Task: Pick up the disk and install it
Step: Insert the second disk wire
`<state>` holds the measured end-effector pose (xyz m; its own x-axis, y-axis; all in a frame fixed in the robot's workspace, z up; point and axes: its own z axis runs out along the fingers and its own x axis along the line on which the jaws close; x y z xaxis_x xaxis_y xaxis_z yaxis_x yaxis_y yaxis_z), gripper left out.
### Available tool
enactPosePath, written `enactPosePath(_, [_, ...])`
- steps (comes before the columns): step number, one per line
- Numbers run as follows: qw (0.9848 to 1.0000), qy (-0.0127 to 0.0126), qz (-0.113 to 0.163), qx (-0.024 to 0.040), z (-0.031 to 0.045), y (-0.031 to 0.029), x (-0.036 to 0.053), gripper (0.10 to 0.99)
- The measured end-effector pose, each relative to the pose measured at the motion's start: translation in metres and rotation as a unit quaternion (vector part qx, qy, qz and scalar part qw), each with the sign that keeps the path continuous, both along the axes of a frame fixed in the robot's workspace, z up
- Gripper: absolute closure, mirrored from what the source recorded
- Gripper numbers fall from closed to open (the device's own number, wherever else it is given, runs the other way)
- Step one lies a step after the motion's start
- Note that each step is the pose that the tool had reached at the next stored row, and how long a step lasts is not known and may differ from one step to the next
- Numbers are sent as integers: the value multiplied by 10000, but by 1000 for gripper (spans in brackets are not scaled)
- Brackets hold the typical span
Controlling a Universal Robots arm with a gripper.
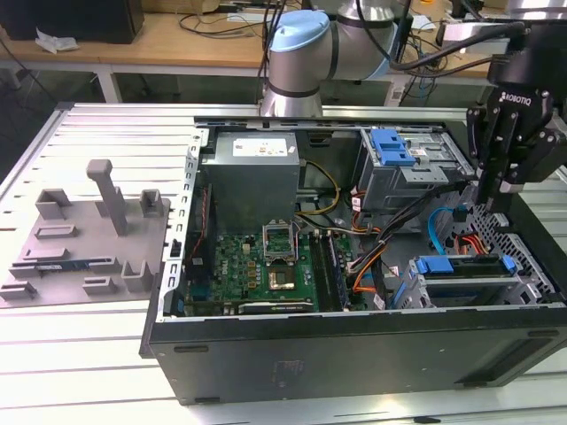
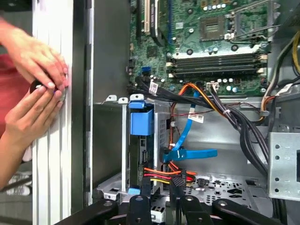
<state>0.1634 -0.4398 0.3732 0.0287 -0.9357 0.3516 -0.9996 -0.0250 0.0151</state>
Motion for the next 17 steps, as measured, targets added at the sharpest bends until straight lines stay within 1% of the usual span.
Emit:
enactPosePath(2, [9999,-5,103,-68,-2,17,-2,784])
enactPosePath(3, [9999,-20,106,-108,-9,43,-25,784])
enactPosePath(4, [9999,-32,106,-130,-17,63,-54,784])
enactPosePath(7, [9998,-54,106,-184,-36,99,-138,784])
enactPosePath(9, [9997,-72,105,-221,-52,123,-211,784])
enactPosePath(10, [9996,-82,106,-247,-60,127,-260,784])
enactPosePath(12, [9995,-95,98,-286,-71,129,-293,784])
enactPosePath(13, [9995,-98,32,-294,-79,130,-292,784])
enactPosePath(17, [9991,-89,-294,-300,-104,129,-293,784])
